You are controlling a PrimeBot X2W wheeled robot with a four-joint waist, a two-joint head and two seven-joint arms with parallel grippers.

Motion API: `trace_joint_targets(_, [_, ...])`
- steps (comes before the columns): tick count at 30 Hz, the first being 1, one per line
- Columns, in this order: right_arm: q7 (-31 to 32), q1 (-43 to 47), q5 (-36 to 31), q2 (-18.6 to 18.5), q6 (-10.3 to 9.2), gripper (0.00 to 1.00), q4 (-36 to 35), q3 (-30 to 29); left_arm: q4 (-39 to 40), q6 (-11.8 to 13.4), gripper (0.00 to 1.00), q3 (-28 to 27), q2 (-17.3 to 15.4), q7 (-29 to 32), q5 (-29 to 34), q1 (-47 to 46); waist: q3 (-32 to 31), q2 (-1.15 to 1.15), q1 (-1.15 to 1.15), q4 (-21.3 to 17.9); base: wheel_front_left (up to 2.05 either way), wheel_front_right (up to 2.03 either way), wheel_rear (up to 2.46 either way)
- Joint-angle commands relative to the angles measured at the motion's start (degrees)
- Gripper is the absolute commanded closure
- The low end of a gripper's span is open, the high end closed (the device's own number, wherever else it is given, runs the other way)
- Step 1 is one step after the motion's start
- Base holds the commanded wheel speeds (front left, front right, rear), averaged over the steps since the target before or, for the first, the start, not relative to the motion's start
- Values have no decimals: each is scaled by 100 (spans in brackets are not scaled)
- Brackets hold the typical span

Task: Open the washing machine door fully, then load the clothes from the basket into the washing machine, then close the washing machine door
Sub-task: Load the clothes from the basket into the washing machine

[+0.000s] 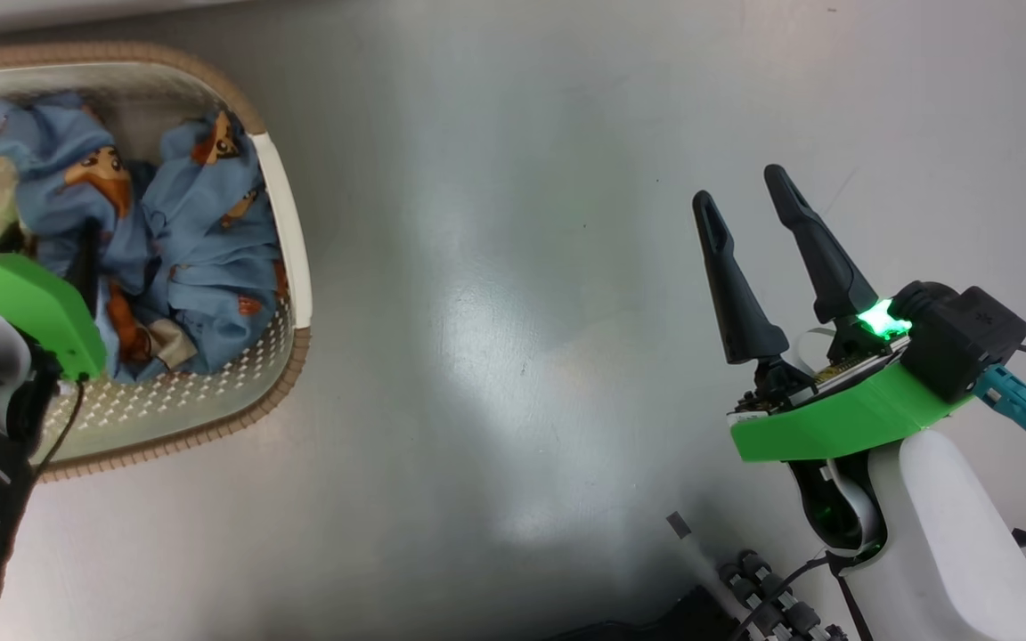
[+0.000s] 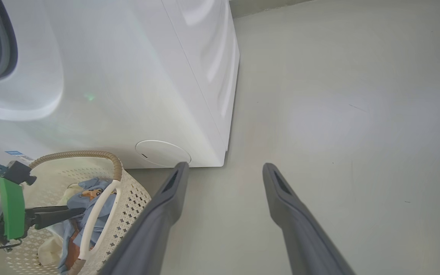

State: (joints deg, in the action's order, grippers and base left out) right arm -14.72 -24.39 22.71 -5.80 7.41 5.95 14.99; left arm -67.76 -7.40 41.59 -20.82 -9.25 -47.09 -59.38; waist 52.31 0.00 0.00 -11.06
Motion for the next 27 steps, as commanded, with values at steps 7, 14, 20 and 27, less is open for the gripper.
trace_joint_targets(7, [-28,112,-40,24,8,0,-173,151,123,-9,100,242,-260,167,-389,5,12,0,0,-21,0,0,0])
trace_joint_targets(14, [-28,100,-54,-1,8,0,-186,71,196,-9,100,439,-183,5,-762,17,-53,0,0,68,0,0,0])
trace_joint_targets(20, [-28,49,-52,-2,8,0,-153,52,207,-9,100,390,-81,-385,-1159,140,-273,0,0,198,0,0,0])
trace_joint_targets(27, [-28,51,-11,-34,8,0,-58,11,384,-9,100,188,-71,-569,-1393,401,-669,0,0,356,0,0,0])
